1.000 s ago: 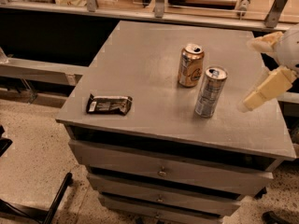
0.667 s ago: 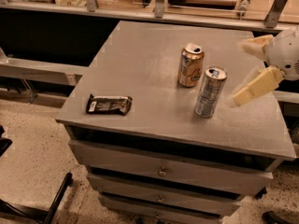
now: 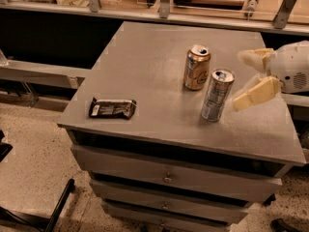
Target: Move redbull can near rxbar chocolate
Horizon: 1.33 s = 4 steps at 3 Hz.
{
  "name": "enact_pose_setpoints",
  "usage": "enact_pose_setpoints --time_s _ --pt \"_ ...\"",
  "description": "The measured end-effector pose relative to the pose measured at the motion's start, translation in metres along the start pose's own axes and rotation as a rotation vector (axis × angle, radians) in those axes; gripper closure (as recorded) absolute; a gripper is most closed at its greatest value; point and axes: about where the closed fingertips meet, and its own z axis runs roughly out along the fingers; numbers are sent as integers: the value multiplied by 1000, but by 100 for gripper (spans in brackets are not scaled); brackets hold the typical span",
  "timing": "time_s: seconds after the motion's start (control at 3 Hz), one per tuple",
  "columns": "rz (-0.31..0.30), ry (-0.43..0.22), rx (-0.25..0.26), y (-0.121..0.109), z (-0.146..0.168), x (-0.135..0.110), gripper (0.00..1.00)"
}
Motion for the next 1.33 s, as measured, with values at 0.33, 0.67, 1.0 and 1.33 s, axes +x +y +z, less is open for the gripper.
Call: enact_pose_setpoints --time_s 0.33,0.67,1.0,1.33 --pt "16 -66 -20 3 6 -3 0" --pt "17 -80 -27 4 8 -5 12" --pt "14 -79 -30 5 10 -6 35" --pt "12 -79 -34 6 11 -8 58"
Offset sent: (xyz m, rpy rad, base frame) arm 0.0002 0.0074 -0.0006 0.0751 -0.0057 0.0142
